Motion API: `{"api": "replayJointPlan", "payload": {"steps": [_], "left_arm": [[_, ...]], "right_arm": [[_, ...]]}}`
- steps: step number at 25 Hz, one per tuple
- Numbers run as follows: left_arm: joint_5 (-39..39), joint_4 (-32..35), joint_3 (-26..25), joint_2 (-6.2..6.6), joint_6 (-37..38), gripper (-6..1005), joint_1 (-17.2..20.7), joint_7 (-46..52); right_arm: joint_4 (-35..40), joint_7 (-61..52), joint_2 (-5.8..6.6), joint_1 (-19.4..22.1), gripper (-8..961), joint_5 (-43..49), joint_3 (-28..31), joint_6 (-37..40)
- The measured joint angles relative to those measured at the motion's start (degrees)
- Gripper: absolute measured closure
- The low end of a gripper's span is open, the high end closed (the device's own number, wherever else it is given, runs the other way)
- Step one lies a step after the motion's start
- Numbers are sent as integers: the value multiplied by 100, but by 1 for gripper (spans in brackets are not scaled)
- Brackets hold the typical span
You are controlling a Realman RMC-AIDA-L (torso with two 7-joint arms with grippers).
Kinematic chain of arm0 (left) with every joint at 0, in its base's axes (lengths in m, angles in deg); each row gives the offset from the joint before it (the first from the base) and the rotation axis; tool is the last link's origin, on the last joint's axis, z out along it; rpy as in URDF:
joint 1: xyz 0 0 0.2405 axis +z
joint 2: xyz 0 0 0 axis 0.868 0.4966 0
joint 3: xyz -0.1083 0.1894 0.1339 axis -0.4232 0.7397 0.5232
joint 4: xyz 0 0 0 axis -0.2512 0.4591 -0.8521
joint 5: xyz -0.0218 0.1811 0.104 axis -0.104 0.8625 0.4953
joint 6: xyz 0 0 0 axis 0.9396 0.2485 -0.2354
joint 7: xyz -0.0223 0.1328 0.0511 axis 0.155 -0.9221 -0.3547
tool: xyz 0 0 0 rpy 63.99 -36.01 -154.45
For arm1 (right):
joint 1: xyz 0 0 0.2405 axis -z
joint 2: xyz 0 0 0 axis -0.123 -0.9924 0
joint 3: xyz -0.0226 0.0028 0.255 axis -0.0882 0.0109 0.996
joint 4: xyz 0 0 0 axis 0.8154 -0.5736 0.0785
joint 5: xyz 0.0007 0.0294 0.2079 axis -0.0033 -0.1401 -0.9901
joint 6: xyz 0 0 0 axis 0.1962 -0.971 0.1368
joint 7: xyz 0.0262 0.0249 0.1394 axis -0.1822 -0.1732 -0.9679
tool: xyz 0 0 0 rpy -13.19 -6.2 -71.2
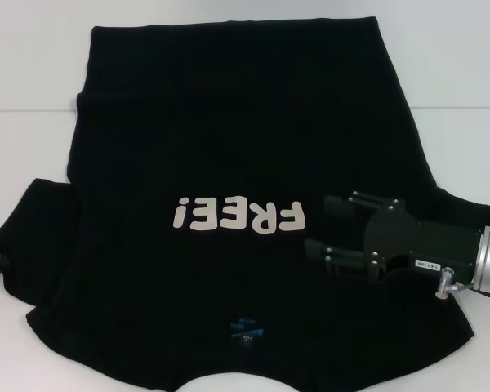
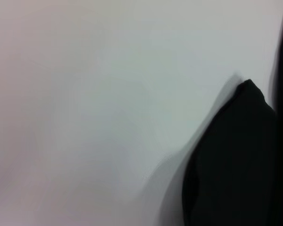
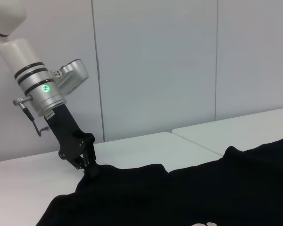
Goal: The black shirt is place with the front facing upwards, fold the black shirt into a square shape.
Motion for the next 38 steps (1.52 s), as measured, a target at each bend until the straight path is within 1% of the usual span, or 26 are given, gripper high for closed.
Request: {"api": "replayJointPlan", "payload": {"steps": [3,9,11,12,13,18,22,25,30,34,38], "left_arm": [[-56,0,29,35,24,964,-9,-27],[-591,195,-265,95,281,962,143,-381],[-632,238,-280,109,333,962,176,-407],[-686,321,-287,146,465,962,217,-482],[-700,361,-290,157,541,962,224,-526],[-928,697,-423,167,988,961,298,-854],[-1009,827,-465,166,1041,960,404,-914],[-1020,892,-594,170,1037,960,518,-975],[-1025,896,-866,222,910,959,646,-1067],[-1057,891,-994,239,862,958,643,-1125],[-1086,853,-1016,249,911,957,527,-1146]], "right_arm": [[0,0,0,2,146,-2,0,0],[0,0,0,12,146,-29,0,-23],[0,0,0,13,146,-46,1,-28],[0,0,0,12,146,-60,1,-29],[0,0,0,13,146,-81,5,-31],[-1,0,0,10,147,-102,57,-46],[-1,0,-1,19,147,-102,96,-70],[-19,0,-7,22,147,-102,154,-68],[-40,0,-9,21,147,-102,195,-62],[-51,0,-9,21,147,-101,199,-62],[-58,-5,-17,21,147,-100,202,-43]]}}
